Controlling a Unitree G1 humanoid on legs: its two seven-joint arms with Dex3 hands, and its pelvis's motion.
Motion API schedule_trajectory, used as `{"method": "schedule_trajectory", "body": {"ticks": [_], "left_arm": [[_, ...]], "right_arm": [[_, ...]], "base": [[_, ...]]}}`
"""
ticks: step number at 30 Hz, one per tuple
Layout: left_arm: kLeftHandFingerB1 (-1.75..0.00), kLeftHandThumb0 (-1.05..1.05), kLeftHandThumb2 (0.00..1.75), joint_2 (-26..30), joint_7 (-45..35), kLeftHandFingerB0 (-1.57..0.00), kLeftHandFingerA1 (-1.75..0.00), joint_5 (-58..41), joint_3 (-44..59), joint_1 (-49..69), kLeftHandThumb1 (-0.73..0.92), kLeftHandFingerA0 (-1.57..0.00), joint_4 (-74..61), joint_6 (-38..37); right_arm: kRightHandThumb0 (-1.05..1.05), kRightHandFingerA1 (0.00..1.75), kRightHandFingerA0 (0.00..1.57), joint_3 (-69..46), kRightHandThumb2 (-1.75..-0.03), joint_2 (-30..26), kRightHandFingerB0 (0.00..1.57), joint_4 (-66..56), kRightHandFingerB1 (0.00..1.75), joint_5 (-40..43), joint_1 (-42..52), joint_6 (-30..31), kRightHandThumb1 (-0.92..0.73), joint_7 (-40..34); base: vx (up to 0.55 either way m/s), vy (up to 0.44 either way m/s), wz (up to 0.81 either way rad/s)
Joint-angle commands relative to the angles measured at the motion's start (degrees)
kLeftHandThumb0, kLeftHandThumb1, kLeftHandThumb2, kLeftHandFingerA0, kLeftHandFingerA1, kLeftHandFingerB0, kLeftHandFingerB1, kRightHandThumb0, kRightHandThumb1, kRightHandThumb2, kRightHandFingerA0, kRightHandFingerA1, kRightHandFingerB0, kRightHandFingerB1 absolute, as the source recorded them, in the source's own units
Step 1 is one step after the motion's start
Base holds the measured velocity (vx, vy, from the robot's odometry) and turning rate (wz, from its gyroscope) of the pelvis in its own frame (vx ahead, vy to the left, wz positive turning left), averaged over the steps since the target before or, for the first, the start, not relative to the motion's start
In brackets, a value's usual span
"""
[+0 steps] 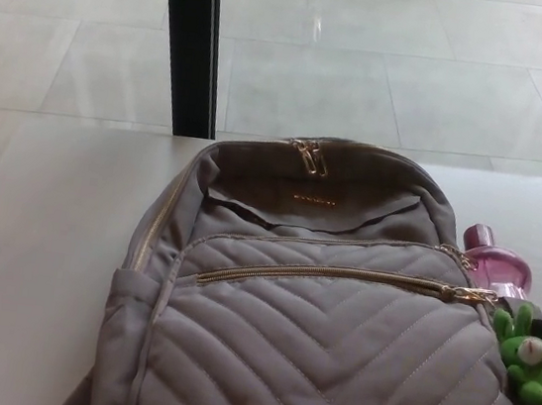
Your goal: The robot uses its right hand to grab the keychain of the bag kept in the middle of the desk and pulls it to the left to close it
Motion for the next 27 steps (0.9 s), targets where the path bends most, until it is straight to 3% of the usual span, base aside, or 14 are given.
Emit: {"method": "schedule_trajectory", "body": {"ticks": [1, 2, 15, 16, 17, 22, 24, 26, 27], "left_arm": [[-0.44, -0.77, 0.68, 0.4, -0.3, -0.57, -0.55, -1.4, 0.7, 0.1, 0.92, -0.65, 0.1, -0.7], [-0.44, -0.77, 0.68, 0.3, -0.4, -0.58, -0.55, -1.5, 0.8, 0.1, 0.92, -0.65, 0.2, -0.7], [-0.45, -0.77, 0.69, 0.2, 0.0, -0.6, -0.56, -2.1, 1.0, 0.3, 0.92, -0.65, -0.3, -0.3], [-0.59, -0.74, 1.11, 0.2, 0.0, -0.55, -0.65, -2.3, 1.1, 0.2, 0.73, -0.6, -0.2, -0.2], [-0.46, -0.77, 0.7, 0.1, 0.2, -0.6, -0.57, -2.2, 1.0, 0.1, 0.92, -0.66, -0.2, -0.1], [-0.45, -0.79, 0.72, 0.2, 0.3, -0.58, -0.55, -2.2, 0.8, -0.1, 0.92, -0.61, 0.2, 0.2], [-0.45, -0.8, 0.74, 0.2, 0.5, -0.57, -0.54, -2.2, 0.8, -0.2, 0.92, -0.61, 0.4, 0.2], [-0.46, -0.82, 0.71, 0.1, 0.6, -0.62, -0.57, -2.4, 0.9, -0.3, 0.92, -0.66, 0.6, 0.2], [-0.46, -0.82, 0.71, 0.1, 0.6, -0.62, -0.57, -2.6, 1.0, -0.3, 0.92, -0.66, 0.6, 0.3]], "right_arm": [[-0.66, 1.07, 0.71, 0.7, -0.6, -1.7, 0.15, -2.4, 0.27, -2.1, -1.5, 0.8, -0.63, 3.1], [-0.71, 1.03, 0.75, 0.6, -0.83, -1.9, 0.07, -2.4, 0.39, -2.4, -1.5, 0.8, -0.5, 3.3], [-0.66, 1.04, 0.81, 0.6, -0.83, -1.3, 0.16, -2.5, 0.41, -4.0, -3.6, -0.7, -0.52, 3.8], [-0.65, 1.03, 0.82, 1.1, -0.84, -1.1, 0.18, -2.7, 0.42, -4.5, -4.1, -1.1, -0.52, 3.6], [-0.61, 1.09, 0.81, 1.2, -0.6, -1.1, 0.27, -3.0, 0.3, -4.8, -4.3, -1.2, -0.63, 3.5], [-0.57, 1.08, 0.84, 2.3, -0.59, -0.6, 0.34, -3.5, 0.32, -5.9, -4.8, -0.3, -0.64, 3.7], [-0.48, 1.18, 0.85, 2.2, -0.59, 0.1, 0.4, -2.7, 0.34, -5.6, -4.6, -1.1, -0.63, 3.1], [-0.34, 1.44, 0.84, 2.2, -0.61, 0.5, 0.49, -2.8, 0.38, -5.7, -4.5, -0.8, -0.65, 3.1], [-0.34, 1.44, 0.84, 2.2, -0.61, 0.7, 0.49, -2.7, 0.38, -5.9, -4.4, -0.7, -0.65, 3.0]], "base": [[0.0, 0.0, 0.0], [0.0, 0.0, 0.0], [0.0, 0.0, 0.0], [0.0, 0.0, 0.0], [0.0, 0.0, 0.0], [0.0, 0.0, 0.0], [0.0, 0.0, 0.0], [0.0, 0.0, 0.0], [0.0, 0.0, 0.0]]}}
